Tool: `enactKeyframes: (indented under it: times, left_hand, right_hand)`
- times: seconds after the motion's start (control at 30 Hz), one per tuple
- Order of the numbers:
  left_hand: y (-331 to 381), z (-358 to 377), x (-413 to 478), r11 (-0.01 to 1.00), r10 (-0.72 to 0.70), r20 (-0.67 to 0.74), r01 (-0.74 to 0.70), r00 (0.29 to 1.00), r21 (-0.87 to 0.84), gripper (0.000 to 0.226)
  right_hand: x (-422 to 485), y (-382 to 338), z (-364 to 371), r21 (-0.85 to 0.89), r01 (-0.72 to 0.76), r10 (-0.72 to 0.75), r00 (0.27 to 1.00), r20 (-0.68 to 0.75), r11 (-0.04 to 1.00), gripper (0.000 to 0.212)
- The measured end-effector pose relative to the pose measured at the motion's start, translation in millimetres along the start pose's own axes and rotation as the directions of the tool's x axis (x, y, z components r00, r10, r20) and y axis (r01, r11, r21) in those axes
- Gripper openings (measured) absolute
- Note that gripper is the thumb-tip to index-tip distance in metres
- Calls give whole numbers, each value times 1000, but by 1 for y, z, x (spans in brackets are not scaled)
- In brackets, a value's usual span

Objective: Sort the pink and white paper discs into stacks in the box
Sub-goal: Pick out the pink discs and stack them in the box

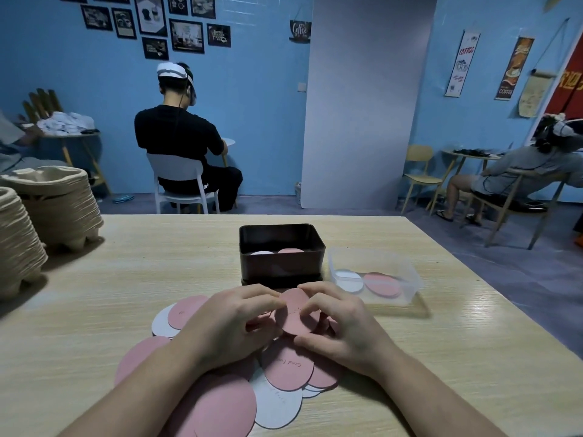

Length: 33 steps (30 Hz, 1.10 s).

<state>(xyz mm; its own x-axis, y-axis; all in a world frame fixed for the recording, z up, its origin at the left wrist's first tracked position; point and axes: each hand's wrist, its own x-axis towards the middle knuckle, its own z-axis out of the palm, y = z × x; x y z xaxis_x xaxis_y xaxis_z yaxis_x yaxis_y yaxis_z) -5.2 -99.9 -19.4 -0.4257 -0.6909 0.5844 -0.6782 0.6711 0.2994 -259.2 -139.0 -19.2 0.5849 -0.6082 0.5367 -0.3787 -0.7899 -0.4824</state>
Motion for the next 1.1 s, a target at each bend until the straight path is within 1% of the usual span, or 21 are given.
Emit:
enactKeyframes:
  times: [0.1, 0.17, 0.23, 0.27, 0.37, 0.4, 0.5, 0.57, 0.63, 0.7, 0.83, 0.97, 1.1]
  left_hand:
    - [8, -5, 1, 998, -66, 9, 67, 998, -23, 34]
    - [14, -9, 0, 997, -82, 25, 82, 996, -3, 33]
    - [23, -13, -5, 996, -84, 75, 82, 994, 32, 33]
    - [27, -14, -9, 996, -89, 109, 85, 990, 41, 38]
    - [37, -16, -20, 989, -128, 182, 111, 975, 102, 68]
    - [40, -16, -21, 987, -134, 198, 113, 971, 115, 73]
    - [46, -16, -18, 985, -126, 226, 95, 966, 143, 73]
    - [47, -17, -16, 983, -141, 230, 109, 963, 145, 70]
    - [46, -16, -18, 981, -164, 213, 136, 963, 141, 65]
    - [44, -16, -21, 978, -173, 180, 147, 968, 148, 60]
    - [34, -20, -30, 970, -195, 24, 190, 980, 151, 49]
    - [33, -22, -32, 969, -182, -57, 189, 982, 161, 54]
    - [33, -19, -32, 969, -179, -62, 187, 982, 158, 59]
  right_hand:
    - [-3, -1, -4, -36, -9, 8, 999, -40, 999, 29]
    - [-5, 0, -9, -22, -15, 13, 997, -71, 1000, 28]
    - [-9, -1, -13, -7, -29, 28, 994, -102, 1000, 29]
    - [-12, -2, -13, -3, -38, 38, 993, -111, 999, 30]
    - [-27, -5, -12, 19, -72, 73, 993, -93, 997, 29]
    - [-32, -6, -11, 11, -74, 75, 993, -86, 997, 28]
    - [-42, -7, -12, -63, -69, 63, 994, -87, 996, 28]
    - [-42, -8, -12, -108, -70, 60, 994, -87, 992, 28]
    - [-41, -10, -11, -130, -73, 61, 994, -94, 989, 29]
    - [-40, -9, -10, -113, -93, 80, 990, -114, 989, 30]
    - [-40, -3, -7, -53, -152, 143, 978, -151, 987, 30]
    - [-35, -7, -5, -134, -103, 87, 989, -120, 986, 30]
    - [-23, -14, 1, -150, -61, 54, 997, -55, 987, 32]
